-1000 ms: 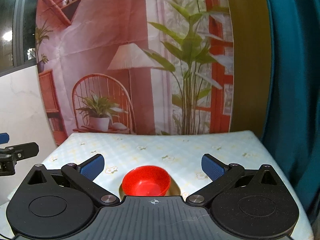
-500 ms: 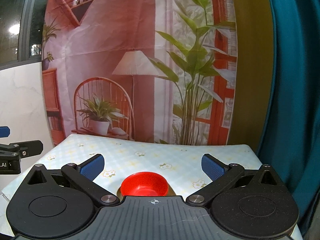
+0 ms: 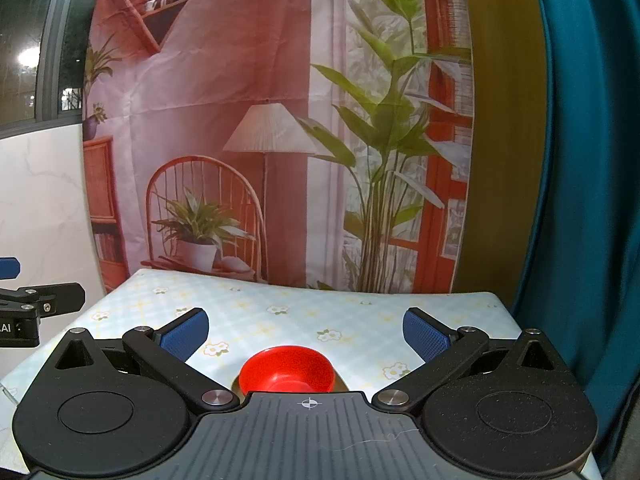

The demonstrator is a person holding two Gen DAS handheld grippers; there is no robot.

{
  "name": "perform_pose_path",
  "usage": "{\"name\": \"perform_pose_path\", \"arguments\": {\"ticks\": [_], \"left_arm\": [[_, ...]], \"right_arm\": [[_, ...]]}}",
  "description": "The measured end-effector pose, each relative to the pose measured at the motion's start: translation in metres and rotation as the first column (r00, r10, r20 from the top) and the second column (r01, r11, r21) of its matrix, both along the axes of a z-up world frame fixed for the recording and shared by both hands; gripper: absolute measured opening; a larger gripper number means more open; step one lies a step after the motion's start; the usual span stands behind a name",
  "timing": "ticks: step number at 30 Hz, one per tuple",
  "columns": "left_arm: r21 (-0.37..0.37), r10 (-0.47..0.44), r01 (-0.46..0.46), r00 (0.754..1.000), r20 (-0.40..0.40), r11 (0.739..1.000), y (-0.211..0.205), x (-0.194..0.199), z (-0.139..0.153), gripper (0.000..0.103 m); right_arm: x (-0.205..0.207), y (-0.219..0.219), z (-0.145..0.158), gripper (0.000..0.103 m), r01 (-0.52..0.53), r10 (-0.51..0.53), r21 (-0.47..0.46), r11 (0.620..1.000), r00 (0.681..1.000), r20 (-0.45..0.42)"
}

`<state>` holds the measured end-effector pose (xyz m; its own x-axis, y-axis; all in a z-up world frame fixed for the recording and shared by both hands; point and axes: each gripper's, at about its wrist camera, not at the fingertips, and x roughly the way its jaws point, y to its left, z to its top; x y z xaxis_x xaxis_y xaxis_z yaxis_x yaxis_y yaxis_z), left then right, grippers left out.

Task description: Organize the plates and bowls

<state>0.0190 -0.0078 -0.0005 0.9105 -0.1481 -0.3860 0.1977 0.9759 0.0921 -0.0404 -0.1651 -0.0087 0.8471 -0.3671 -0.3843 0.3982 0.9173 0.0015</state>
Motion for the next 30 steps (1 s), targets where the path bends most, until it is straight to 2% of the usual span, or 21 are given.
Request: {"name": "perform_pose_path", "arguments": {"ticks": [30], "left_arm": [[-0.010, 0.004, -0.004, 1.000, -0.018, 1.000, 0.0027, 0.0022, -0.0025, 0.103]], "right_arm": [[0.0011, -0.0048, -0.0013, 0.103, 0.005, -0.005, 0.002, 1.000, 1.000, -0.005]]}}
